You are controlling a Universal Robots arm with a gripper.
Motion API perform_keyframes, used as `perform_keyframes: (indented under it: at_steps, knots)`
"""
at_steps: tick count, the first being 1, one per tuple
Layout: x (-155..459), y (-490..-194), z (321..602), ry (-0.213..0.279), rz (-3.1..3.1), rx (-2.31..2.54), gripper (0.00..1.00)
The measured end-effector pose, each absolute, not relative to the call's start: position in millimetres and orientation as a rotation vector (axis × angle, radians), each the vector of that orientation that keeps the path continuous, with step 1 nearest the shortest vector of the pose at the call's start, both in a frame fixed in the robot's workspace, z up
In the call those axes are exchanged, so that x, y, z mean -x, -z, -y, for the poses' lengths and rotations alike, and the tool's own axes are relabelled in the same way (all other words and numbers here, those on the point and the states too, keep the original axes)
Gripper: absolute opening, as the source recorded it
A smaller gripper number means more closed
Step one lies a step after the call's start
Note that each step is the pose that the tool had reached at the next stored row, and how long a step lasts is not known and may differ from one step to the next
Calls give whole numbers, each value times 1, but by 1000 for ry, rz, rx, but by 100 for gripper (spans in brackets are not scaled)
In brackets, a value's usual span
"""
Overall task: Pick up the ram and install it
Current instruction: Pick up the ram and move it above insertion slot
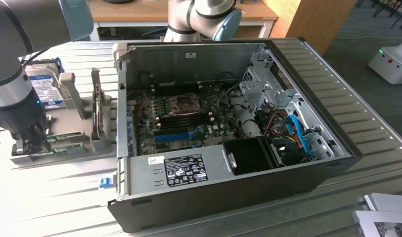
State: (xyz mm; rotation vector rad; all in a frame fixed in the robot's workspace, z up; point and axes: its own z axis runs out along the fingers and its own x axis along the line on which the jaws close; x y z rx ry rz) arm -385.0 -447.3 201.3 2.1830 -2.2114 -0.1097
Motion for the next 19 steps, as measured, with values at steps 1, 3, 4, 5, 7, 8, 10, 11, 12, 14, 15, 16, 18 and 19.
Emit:
perform_keyframes:
  at_steps: [1, 3, 4, 5, 7, 8, 10, 11, 12, 14, 15, 16, 18, 19]
  knots:
    - [385, -201, 447, 110, 2211, -2183, 12]
    - [385, -201, 447, 110, 2211, -2183, 12]
    - [385, -201, 447, 110, 2211, -2183, 12]
    - [385, -201, 447, 110, 2212, -2183, 12]
    - [385, -201, 447, 110, 2212, -2183, 12]
    - [385, -201, 447, 110, 2211, -2183, 12]
    - [385, -201, 447, 110, 2212, -2183, 12]
    - [385, -202, 447, 111, 2212, -2183, 12]
    - [385, -203, 447, 112, 2211, -2182, 12]
    - [385, -205, 447, 113, 2210, -2181, 12]
    - [385, -206, 447, 114, 2210, -2181, 12]
    - [385, -208, 447, 115, 2209, -2181, 12]
    - [385, -209, 447, 115, 2209, -2180, 12]
    - [385, -210, 447, 116, 2209, -2180, 12]
